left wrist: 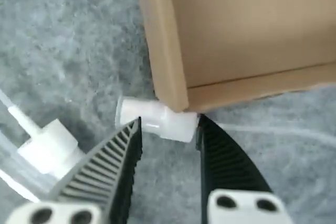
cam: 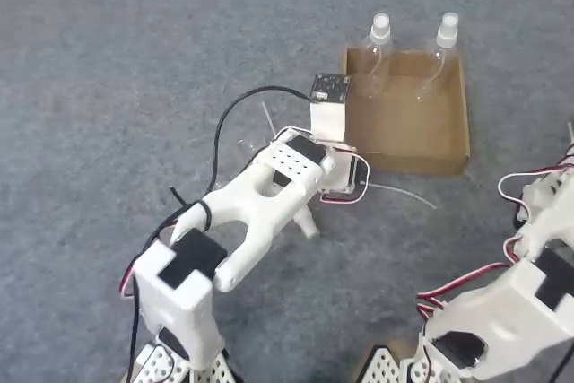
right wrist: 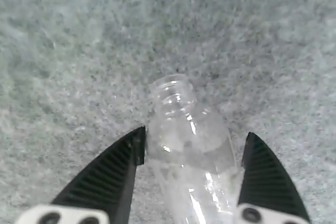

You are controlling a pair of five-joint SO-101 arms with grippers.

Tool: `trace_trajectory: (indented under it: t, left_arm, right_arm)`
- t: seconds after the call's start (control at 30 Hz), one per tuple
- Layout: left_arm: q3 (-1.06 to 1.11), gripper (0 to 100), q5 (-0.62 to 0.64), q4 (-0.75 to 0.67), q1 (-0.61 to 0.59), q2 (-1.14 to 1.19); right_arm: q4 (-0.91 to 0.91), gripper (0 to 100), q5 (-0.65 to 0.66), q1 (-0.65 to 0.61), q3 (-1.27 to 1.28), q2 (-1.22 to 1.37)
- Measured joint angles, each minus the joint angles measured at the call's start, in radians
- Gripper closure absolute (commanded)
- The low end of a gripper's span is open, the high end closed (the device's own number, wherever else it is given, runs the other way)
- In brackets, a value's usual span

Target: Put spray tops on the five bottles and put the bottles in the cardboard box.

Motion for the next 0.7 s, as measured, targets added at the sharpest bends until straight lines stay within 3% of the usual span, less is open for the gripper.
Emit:
trace_trajectory:
  t: [0.33,0.7]
  left_arm:
    - [-0.018,85,0.021,0.005,0.0,0.02]
    - [-0.104,85,-0.095,0.216,-0.1,0.021]
  right_arm:
    - [0.0,75.3,0.0,0.0,0.0,0.0]
    - [0.0,75.3,0.0,0.0,0.0,0.0]
